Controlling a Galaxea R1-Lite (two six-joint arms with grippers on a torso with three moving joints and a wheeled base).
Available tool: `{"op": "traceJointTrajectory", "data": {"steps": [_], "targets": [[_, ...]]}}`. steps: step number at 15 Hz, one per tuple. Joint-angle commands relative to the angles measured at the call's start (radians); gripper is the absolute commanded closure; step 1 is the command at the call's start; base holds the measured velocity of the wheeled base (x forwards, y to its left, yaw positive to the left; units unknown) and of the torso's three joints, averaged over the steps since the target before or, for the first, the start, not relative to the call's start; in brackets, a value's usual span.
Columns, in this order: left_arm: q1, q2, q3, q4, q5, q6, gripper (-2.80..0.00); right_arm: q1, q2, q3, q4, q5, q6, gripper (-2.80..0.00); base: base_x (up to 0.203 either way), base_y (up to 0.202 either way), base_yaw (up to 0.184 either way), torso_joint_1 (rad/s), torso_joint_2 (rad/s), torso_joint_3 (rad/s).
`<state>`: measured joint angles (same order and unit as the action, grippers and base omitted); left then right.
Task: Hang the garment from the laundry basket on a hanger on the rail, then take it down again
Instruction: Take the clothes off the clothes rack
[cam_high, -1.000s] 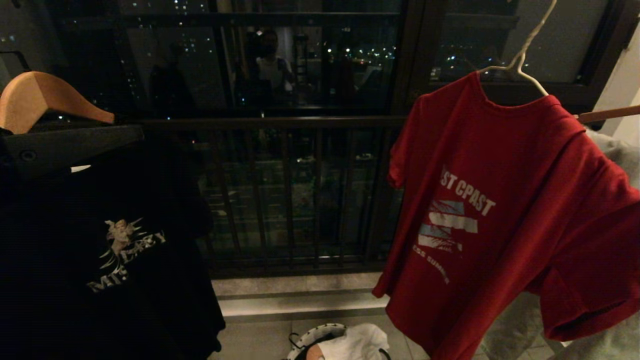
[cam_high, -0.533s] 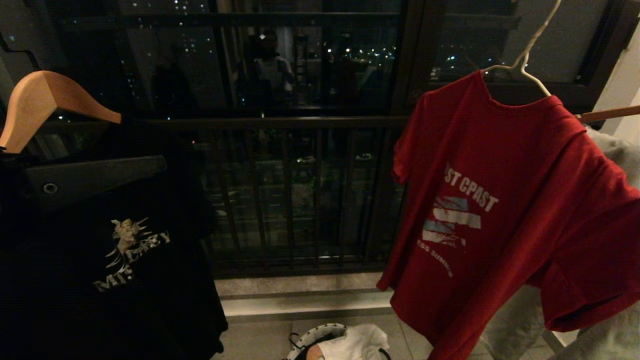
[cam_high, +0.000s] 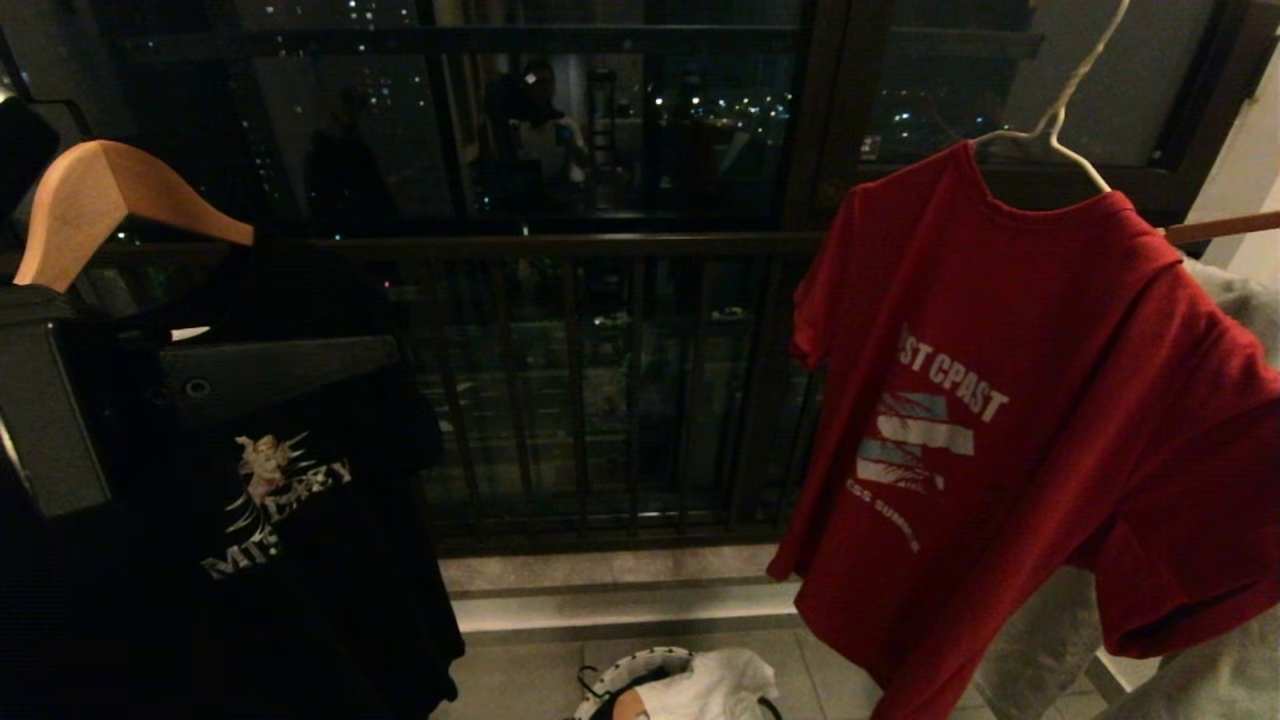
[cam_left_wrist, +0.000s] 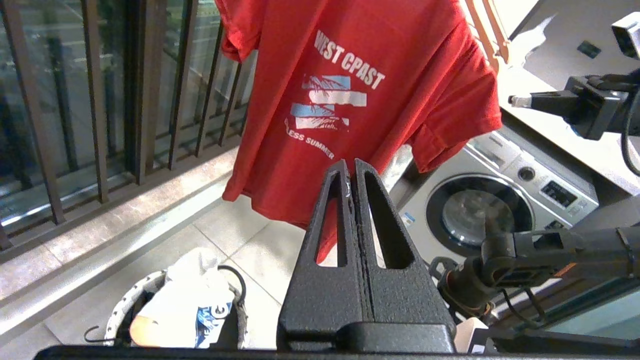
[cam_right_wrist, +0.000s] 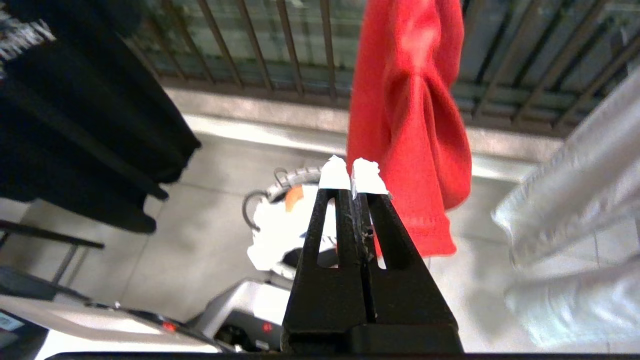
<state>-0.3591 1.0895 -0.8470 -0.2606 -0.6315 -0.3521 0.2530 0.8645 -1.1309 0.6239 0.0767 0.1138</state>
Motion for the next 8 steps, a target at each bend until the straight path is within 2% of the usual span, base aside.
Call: {"op": "traceJointTrajectory", "data": {"steps": [1,6,7,8], "targets": [[-0.009,0.013,0.0,-0.002,-0.004,-0.002,0.0,0.0,-0.005,0.017,0.006,0.0,0.001,0.0,0.0,0.0,0.0,0.0,0.0,0.0],[-0.014,0.015,0.003,-0.002,-0.002,-0.002,0.0,0.0,-0.022,0.016,0.052,-0.005,0.038,0.0,0.0,0.0,0.0,0.0,0.0,0.0],[-0.014,0.015,0.003,-0.002,-0.002,-0.002,0.0,0.0,-0.033,0.015,0.054,-0.005,0.037,-2.8,0.0,0.0,0.0,0.0,0.0,0.0],[-0.014,0.015,0.003,-0.002,-0.002,-0.002,0.0,0.0,-0.044,0.014,0.054,-0.005,0.037,-2.8,0.0,0.0,0.0,0.0,0.0,0.0]]}}
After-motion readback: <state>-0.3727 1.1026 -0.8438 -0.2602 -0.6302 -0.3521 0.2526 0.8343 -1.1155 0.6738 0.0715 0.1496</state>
